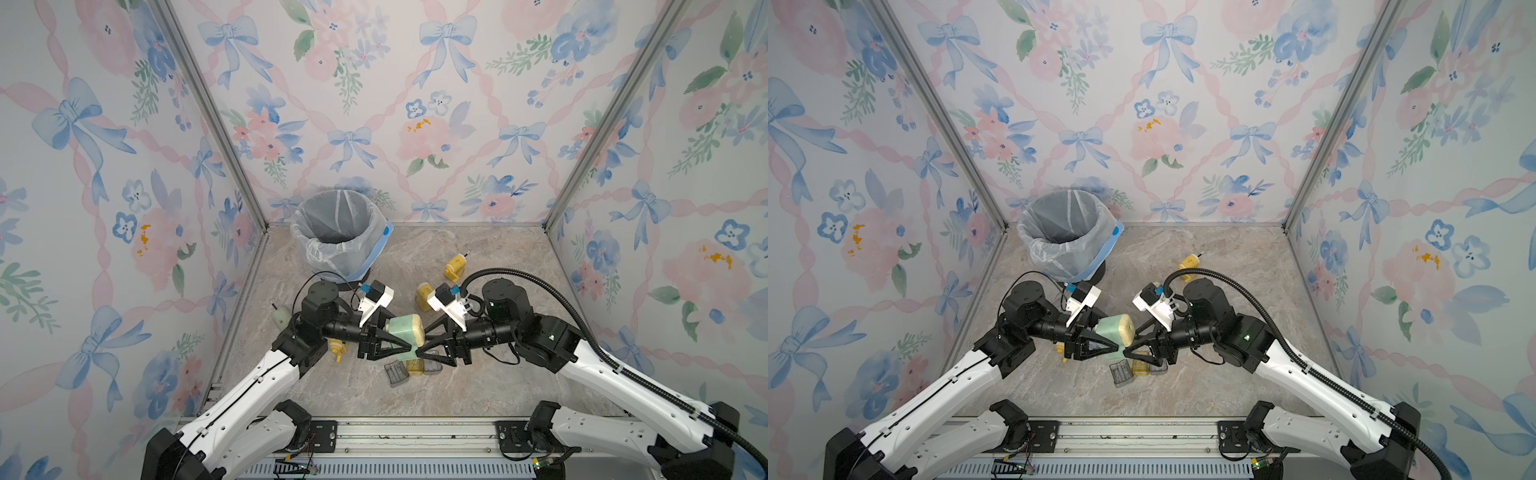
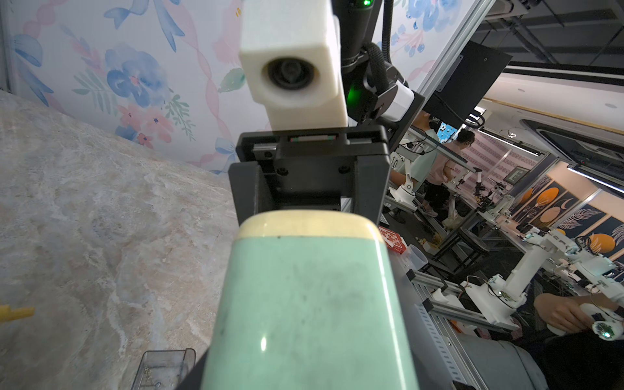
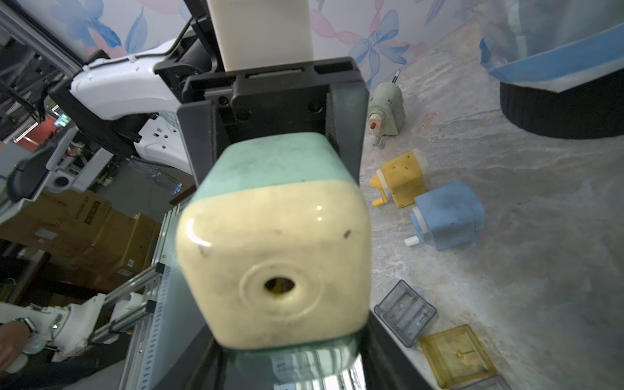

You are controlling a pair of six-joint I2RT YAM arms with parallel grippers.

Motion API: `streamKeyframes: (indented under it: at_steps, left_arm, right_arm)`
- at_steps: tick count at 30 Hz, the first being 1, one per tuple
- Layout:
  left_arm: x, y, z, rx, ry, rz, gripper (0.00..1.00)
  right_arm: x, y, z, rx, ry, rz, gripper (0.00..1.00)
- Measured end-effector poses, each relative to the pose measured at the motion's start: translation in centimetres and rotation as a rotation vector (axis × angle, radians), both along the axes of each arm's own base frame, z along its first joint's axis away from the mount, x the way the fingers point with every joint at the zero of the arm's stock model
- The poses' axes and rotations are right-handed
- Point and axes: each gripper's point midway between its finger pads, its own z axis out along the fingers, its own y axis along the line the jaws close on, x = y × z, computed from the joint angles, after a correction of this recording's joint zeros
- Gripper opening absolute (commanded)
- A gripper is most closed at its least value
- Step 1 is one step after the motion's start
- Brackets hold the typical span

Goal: Take out the pencil sharpener tray and clean the shavings
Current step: Open the container of the pencil sharpener.

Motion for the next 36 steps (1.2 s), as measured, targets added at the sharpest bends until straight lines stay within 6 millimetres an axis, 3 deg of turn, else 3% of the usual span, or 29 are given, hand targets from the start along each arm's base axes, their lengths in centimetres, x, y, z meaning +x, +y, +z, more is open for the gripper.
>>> streamKeyframes:
  at_steps: [22, 24, 28, 36]
  left_arm:
    - [0.2, 0.0, 0.5, -0.015, -0.003, 0.009, 0.0]
    - [0.2, 0.0, 0.5, -0.015, -0.003, 0.009, 0.0]
    - [0.2, 0.0, 0.5, -0.016, -0.005, 0.007, 0.0]
    - [0.2, 0.2, 0.9, -0.027, -0.021, 0.011, 0.0]
  right_arm:
    - [0.5, -1.3, 0.8, 0.019, -0.017, -0.017, 0.46]
    - [0.5, -1.3, 0.8, 0.02, -0.018, -0.017, 0.51]
    - [0.4, -1.3, 0.8, 0.02, -0.008, -0.017, 0.72]
    - [0.3, -0.9, 0.4, 0.009, 0.01, -0.014, 0.74]
